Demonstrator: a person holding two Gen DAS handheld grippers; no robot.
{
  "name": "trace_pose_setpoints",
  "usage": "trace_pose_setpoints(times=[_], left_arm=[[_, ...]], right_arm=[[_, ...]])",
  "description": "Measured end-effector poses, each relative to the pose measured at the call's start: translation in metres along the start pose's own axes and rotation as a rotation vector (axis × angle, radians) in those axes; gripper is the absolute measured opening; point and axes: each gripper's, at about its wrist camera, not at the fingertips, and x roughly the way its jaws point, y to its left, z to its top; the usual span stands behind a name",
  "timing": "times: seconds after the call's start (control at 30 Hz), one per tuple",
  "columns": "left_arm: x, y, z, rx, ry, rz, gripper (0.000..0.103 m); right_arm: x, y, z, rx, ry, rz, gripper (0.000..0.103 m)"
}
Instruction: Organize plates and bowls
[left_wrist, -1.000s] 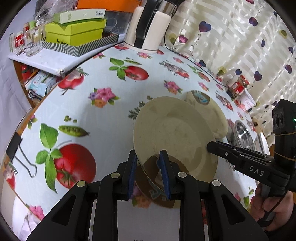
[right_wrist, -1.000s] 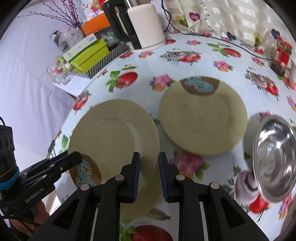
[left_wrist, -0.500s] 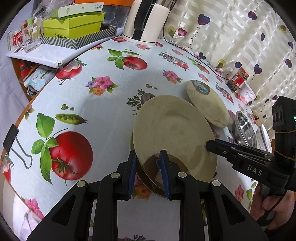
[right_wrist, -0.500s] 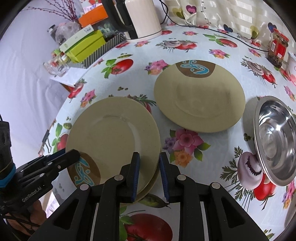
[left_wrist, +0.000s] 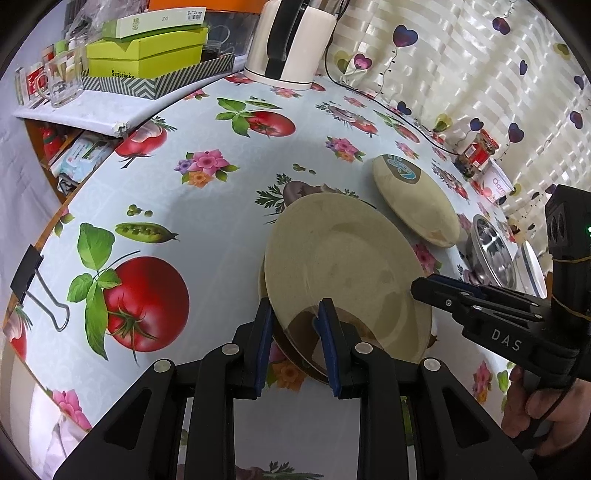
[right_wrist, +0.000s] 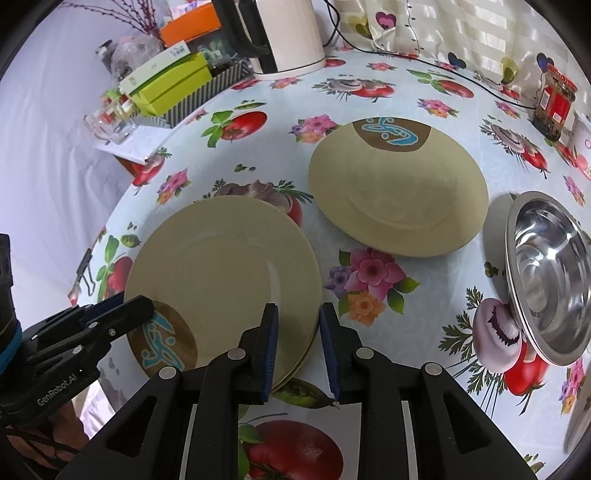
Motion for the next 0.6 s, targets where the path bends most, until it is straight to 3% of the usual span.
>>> trace_pose_setpoints(times=[0.6], left_arm=[[-0.0065, 0.0020, -0.0041, 0.002, -0.011, 0.024, 0.026]], right_arm=[[-0.0078, 0.0000, -0.0077, 0.002, -0.015, 0.028, 0.025]])
